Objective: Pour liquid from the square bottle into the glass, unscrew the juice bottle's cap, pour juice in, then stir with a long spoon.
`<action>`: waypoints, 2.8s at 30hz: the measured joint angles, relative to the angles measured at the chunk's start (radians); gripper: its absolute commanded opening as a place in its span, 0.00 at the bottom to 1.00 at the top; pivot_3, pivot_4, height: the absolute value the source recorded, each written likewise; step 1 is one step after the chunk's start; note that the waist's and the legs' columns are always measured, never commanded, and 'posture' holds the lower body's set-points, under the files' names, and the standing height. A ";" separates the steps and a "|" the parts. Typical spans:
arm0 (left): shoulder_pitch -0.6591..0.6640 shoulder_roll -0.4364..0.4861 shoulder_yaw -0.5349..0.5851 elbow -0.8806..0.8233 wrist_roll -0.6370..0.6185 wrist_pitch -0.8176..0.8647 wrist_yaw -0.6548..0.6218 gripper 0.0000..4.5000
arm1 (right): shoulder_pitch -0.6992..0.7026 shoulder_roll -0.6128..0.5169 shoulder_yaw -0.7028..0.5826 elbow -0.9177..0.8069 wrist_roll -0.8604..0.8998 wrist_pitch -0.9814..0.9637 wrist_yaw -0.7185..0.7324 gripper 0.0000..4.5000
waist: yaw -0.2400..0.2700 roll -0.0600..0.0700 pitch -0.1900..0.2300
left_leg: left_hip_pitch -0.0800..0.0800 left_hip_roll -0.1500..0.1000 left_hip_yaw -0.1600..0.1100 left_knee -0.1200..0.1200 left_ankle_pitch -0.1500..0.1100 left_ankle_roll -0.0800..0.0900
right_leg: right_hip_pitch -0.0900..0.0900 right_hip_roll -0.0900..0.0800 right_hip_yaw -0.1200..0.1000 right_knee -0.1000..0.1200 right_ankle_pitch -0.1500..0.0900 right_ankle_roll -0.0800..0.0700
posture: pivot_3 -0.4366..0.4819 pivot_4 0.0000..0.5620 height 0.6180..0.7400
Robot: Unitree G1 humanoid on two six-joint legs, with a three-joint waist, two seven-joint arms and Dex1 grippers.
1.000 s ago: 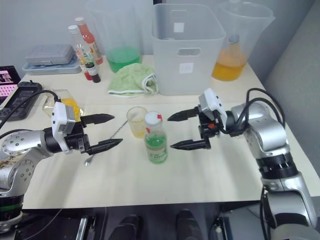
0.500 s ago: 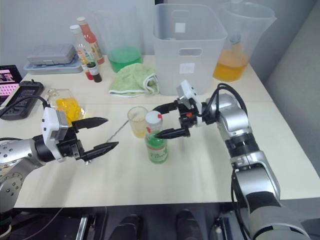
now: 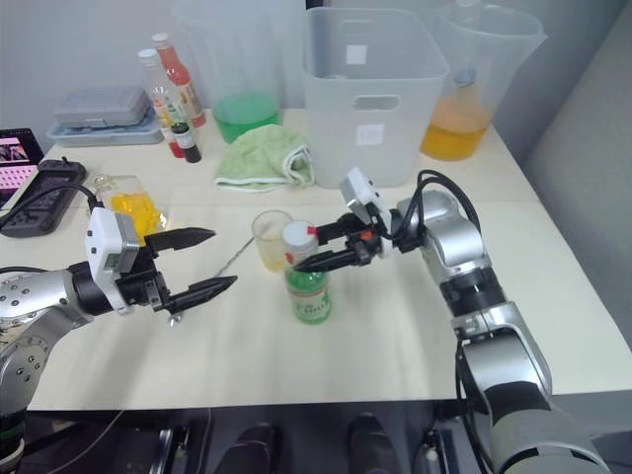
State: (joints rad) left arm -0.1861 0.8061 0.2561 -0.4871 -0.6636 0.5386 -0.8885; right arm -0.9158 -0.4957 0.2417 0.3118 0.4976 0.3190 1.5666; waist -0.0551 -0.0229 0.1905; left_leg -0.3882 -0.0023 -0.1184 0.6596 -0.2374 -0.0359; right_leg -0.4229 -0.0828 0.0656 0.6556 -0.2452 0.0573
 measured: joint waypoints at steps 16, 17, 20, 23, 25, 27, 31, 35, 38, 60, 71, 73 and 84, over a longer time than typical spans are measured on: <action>-0.146 -0.001 -0.107 0.158 0.035 -0.056 -0.121 1.00 | 0.552 -0.045 -0.304 -0.896 0.157 0.454 -0.763 0.28 | 0.012 0.000 0.000 | 0.000 0.001 0.000 0.000 0.000 0.000 | 0.000 0.002 0.001 0.000 0.000 -0.001 | 0.48 0.27 1.00; -0.162 -0.004 -0.118 0.172 0.037 -0.061 -0.135 1.00 | 0.576 -0.044 -0.304 -0.934 0.150 0.461 -0.811 0.28 | 0.012 0.000 0.000 | 0.000 0.001 0.000 0.000 0.000 0.000 | 0.000 0.002 0.001 0.000 0.000 -0.001 | 0.48 0.27 1.00; -0.191 -0.015 -0.148 0.209 0.038 -0.075 -0.168 1.00 | 0.609 0.002 -0.298 -0.993 0.150 0.494 -0.932 0.28 | 0.008 0.000 0.000 | 0.000 0.002 0.000 0.000 0.000 0.000 | 0.000 0.003 0.001 0.000 0.000 -0.001 | 0.48 0.27 1.00; -0.221 -0.019 -0.178 0.231 0.043 -0.079 -0.196 1.00 | 0.608 0.039 -0.276 -1.026 0.151 0.516 -1.016 0.28 | 0.009 0.000 0.000 | 0.000 0.002 0.000 0.000 0.000 0.000 | 0.000 0.004 0.001 0.000 0.001 -0.001 | 0.48 0.27 1.00; -0.237 -0.017 -0.186 0.247 0.048 -0.079 -0.212 1.00 | 0.598 0.053 -0.261 -1.031 0.151 0.533 -1.059 0.28 | 0.009 0.000 0.000 | 0.000 0.002 0.000 0.000 0.000 0.000 | 0.000 0.004 0.001 0.000 0.001 -0.001 | 0.48 0.27 1.00; -0.246 -0.011 -0.188 0.257 0.048 -0.078 -0.228 1.00 | 0.585 0.061 -0.251 -1.031 0.152 0.545 -1.096 0.28 | 0.010 0.000 0.000 | 0.000 0.002 0.000 0.000 0.000 0.000 | 0.000 0.004 0.001 0.000 0.001 -0.001 | 0.48 0.27 1.00; -0.253 -0.007 -0.188 0.268 0.048 -0.077 -0.251 1.00 | 0.571 0.064 -0.241 -1.028 0.147 0.551 -1.130 0.28 | 0.010 0.000 0.000 | 0.000 0.002 0.000 0.000 0.000 0.000 | 0.000 0.004 0.001 0.000 0.000 -0.001 | 0.48 0.27 1.00; -0.272 -0.005 -0.200 0.264 0.047 -0.062 -0.264 1.00 | 0.547 0.054 -0.193 -0.995 0.112 0.517 -1.109 0.28 | 0.009 0.000 0.000 | 0.000 0.002 0.000 0.000 0.000 0.000 | 0.000 0.004 0.002 0.000 0.000 -0.001 | 0.48 0.27 1.00; -0.276 0.031 -0.223 0.261 0.047 0.013 -0.259 1.00 | 0.547 0.047 -0.181 -0.990 0.108 0.503 -1.094 0.28 | 0.007 0.000 0.000 | 0.001 0.003 0.000 0.000 0.000 0.000 | 0.000 0.005 0.002 0.000 0.000 -0.001 | 0.48 0.27 1.00; -0.438 -0.049 -0.255 0.235 -0.082 0.232 -0.275 1.00 | 0.828 -0.424 -0.651 -0.970 0.429 0.532 -0.650 1.00 | 0.014 -0.001 0.000 | 0.000 0.003 0.000 0.000 -0.001 0.001 | 0.004 0.005 0.002 -0.006 0.001 -0.001 | 0.48 0.27 1.00; -0.513 -0.160 -0.380 0.295 0.006 0.131 -0.304 1.00 | 1.046 -0.474 -1.037 -1.042 0.673 0.572 -0.663 1.00 | 0.029 -0.001 0.000 | 0.001 0.003 0.000 0.001 -0.001 0.001 | 0.007 0.005 0.002 -0.008 0.001 -0.001 | 0.48 0.27 1.00; -0.521 -0.190 -0.399 0.327 0.034 0.104 -0.307 1.00 | 1.084 -0.473 -1.090 -1.051 0.705 0.576 -0.680 1.00 | 0.032 -0.001 0.000 | 0.001 0.003 0.001 0.001 -0.001 0.001 | 0.008 0.005 0.002 -0.008 0.001 -0.001 | 0.48 0.27 1.00; -0.543 -0.344 -0.461 0.426 0.159 -0.045 -0.286 1.00 | 1.168 -0.472 -1.154 -1.099 0.745 0.554 -0.745 1.00 | 0.041 -0.001 0.000 | 0.005 0.002 0.001 0.001 -0.001 0.001 | 0.015 0.005 0.002 -0.011 0.001 0.000 | 0.48 0.27 1.00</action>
State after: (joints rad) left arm -0.7290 0.4621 -0.2053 -0.0613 -0.5041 0.4936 -1.1748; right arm 0.2526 -0.9675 -0.9125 -0.7875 1.2427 0.8728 0.8213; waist -0.0137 -0.0238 0.1905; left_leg -0.3834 -0.0001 -0.1179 0.6607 -0.2380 -0.0345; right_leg -0.4081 -0.0780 0.0679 0.6449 -0.2443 0.0570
